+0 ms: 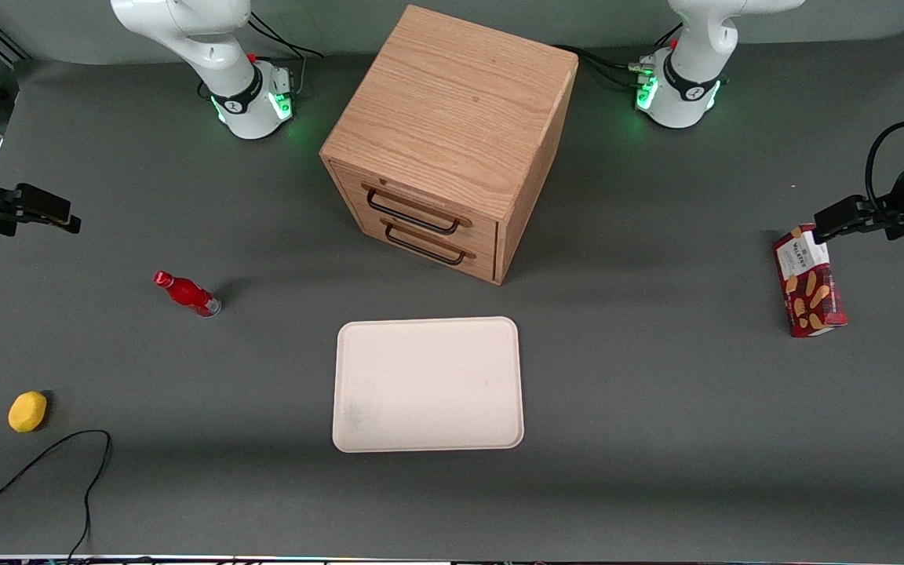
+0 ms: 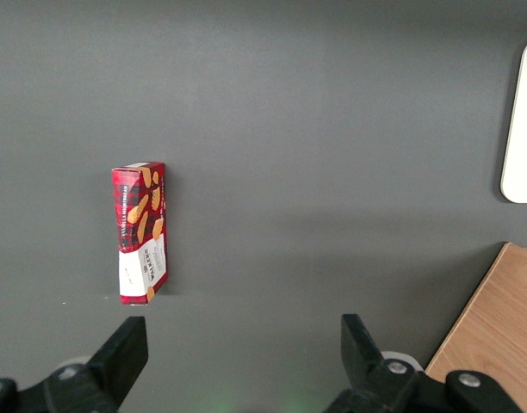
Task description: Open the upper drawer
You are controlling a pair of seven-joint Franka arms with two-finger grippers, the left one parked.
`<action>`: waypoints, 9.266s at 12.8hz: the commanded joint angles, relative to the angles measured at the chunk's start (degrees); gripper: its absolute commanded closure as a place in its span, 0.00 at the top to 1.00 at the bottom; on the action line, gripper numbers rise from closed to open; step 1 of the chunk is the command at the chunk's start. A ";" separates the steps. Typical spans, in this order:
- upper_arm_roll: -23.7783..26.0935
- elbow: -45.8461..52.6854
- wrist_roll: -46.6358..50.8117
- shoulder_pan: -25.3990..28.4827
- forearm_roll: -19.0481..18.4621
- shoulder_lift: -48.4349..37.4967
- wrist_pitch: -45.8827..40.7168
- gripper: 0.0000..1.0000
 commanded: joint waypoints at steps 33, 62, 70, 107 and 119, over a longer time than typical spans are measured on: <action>-0.89 -22.09 -3.42 1.30 -2.24 -5.57 16.51 1.00; 2.98 2.52 -21.62 31.26 19.21 20.27 9.49 1.00; 2.98 1.64 -22.49 33.11 19.12 22.29 9.49 1.00; 2.28 10.60 -26.45 30.57 15.43 32.49 11.77 1.00; 2.36 15.17 -28.91 25.47 15.07 33.90 10.90 1.00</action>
